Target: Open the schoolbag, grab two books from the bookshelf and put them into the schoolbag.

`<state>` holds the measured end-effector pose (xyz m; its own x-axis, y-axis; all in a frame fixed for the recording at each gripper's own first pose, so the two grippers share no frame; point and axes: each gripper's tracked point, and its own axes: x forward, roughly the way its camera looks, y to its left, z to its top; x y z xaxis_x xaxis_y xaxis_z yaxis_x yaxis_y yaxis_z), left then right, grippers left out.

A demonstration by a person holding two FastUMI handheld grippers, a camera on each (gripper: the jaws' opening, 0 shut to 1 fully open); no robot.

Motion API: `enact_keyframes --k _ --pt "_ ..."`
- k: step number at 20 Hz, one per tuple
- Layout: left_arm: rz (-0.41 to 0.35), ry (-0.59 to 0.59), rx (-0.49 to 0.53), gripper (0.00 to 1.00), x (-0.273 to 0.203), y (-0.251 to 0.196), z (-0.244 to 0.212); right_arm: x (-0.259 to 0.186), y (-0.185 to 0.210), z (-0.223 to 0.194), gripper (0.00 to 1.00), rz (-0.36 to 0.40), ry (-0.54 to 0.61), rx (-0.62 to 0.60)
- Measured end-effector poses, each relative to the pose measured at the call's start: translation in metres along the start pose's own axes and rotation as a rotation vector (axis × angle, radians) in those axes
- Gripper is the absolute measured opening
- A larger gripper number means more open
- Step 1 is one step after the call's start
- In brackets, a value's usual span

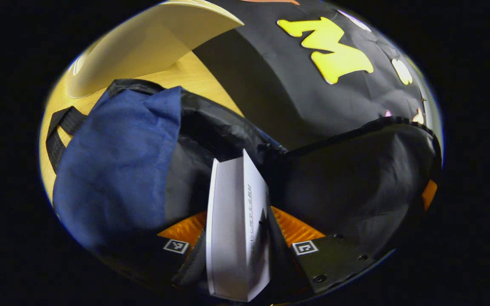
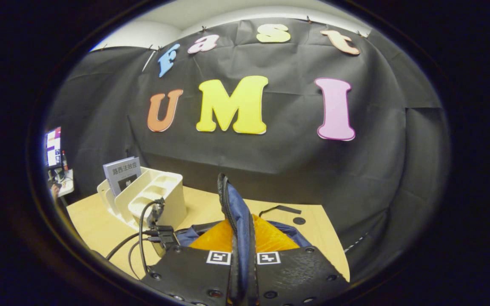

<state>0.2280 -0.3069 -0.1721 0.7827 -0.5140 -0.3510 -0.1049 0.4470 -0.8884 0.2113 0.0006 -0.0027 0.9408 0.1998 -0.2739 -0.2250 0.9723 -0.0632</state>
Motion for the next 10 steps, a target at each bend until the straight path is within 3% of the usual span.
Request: enact_keyframes --k 3,5,7,8,9,10 --pt "0.040 0.018 0.007 0.81 -0.012 0.003 0.011 0.000 -0.008 -0.007 0.08 -0.010 0.016 0.028" --pt "0.096 0.018 0.087 0.87 -0.023 0.015 0.017 -0.002 -0.011 -0.010 0.07 -0.013 0.024 0.041" --pt "0.142 -0.035 0.211 0.87 -0.034 0.023 0.038 -0.003 -0.013 -0.015 0.08 -0.021 0.035 0.046" --pt "0.164 -0.068 0.274 0.80 -0.041 0.026 0.049 -0.003 -0.014 -0.017 0.08 -0.023 0.037 0.047" --pt "0.175 -0.095 0.326 0.87 -0.048 0.027 0.058 -0.004 -0.014 -0.019 0.08 -0.025 0.039 0.047" --pt "0.179 -0.116 0.367 0.87 -0.055 0.030 0.066 -0.004 -0.013 -0.021 0.07 -0.023 0.043 0.049"
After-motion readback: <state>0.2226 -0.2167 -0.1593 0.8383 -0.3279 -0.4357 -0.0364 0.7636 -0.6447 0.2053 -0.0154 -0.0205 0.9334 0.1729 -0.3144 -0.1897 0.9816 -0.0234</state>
